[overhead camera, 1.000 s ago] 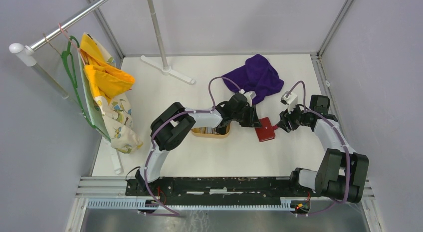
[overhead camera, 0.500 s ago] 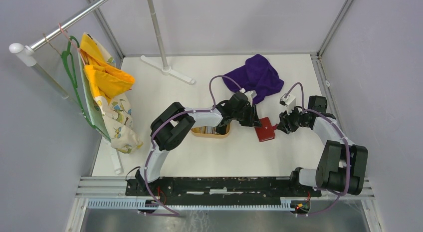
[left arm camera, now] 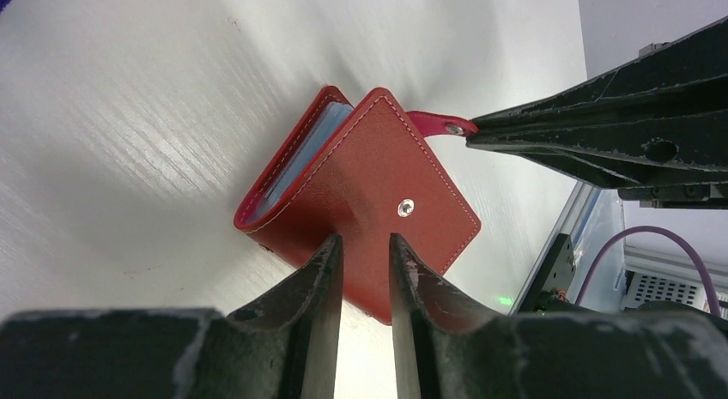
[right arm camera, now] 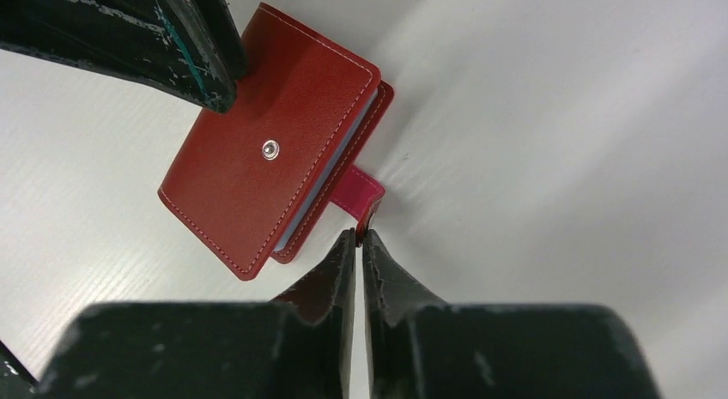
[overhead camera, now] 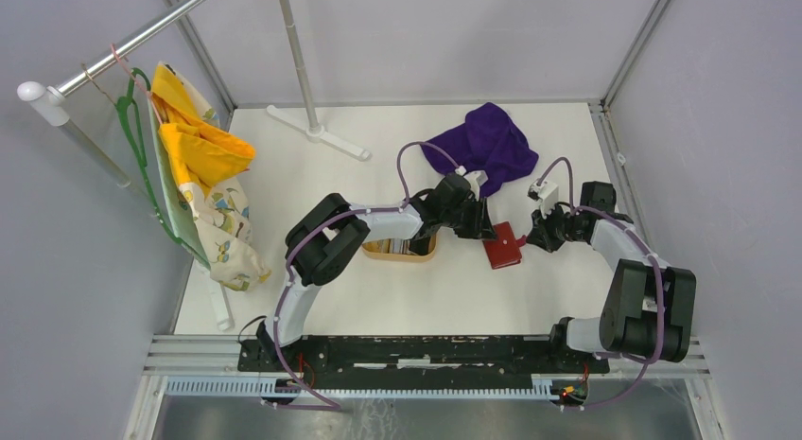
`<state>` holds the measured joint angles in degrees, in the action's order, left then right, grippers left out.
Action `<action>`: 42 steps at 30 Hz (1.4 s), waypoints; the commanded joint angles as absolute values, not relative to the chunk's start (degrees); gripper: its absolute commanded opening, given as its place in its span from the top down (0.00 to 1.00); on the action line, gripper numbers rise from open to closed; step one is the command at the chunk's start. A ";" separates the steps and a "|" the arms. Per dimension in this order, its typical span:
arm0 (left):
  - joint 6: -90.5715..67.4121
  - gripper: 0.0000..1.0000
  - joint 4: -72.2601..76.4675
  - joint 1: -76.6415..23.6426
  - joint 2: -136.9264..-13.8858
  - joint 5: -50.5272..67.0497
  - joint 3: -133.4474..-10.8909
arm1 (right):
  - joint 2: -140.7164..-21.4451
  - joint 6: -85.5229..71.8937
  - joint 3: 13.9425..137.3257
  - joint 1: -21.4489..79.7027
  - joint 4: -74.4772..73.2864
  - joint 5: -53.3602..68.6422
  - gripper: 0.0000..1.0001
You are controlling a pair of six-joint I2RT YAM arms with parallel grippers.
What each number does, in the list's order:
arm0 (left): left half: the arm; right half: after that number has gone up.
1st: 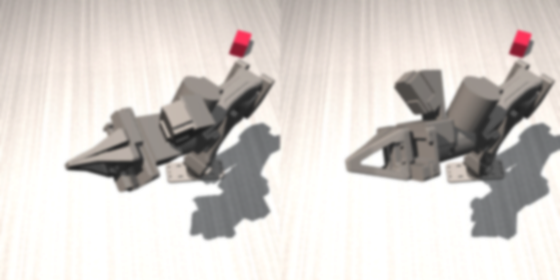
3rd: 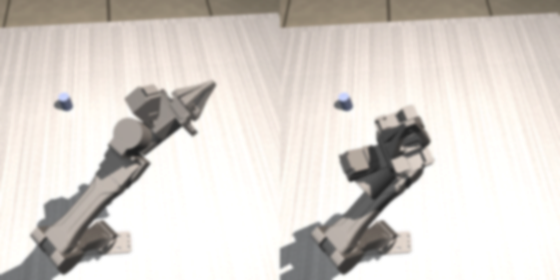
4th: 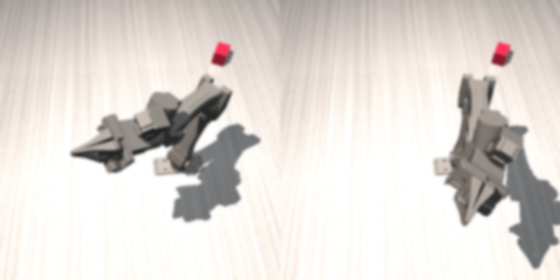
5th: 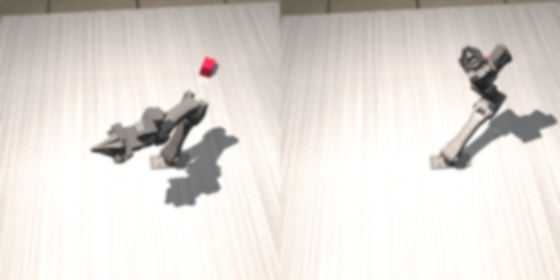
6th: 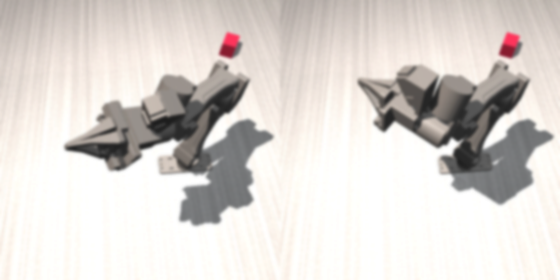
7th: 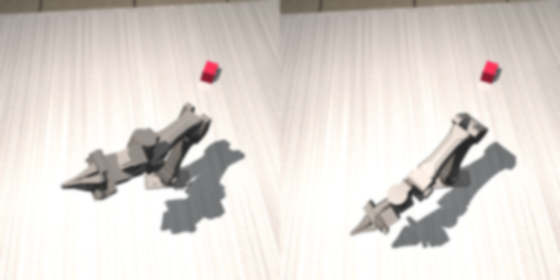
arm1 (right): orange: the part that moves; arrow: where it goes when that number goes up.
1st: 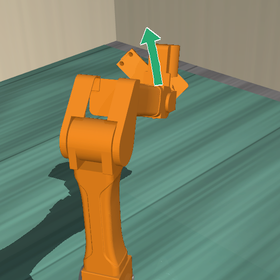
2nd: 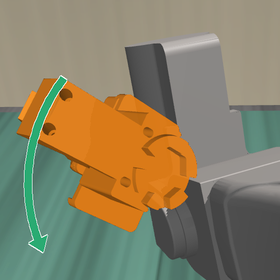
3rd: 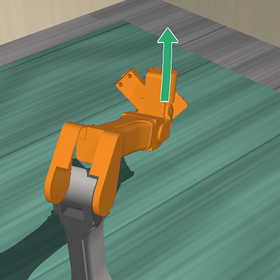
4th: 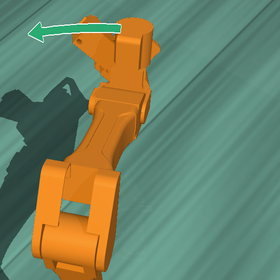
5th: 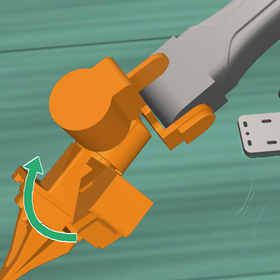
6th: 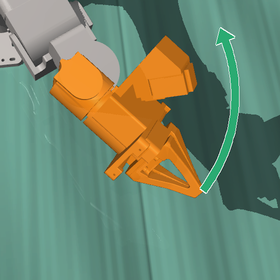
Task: Put the credit cards into the card holder
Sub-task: Close the card holder at the center of the board.
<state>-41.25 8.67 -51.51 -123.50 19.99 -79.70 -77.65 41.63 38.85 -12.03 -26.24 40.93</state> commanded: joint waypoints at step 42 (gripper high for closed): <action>-35.11 0.84 3.38 -51.43 -127.17 23.28 -84.55 | -80.20 45.75 41.83 2.46 -24.87 36.28 1.00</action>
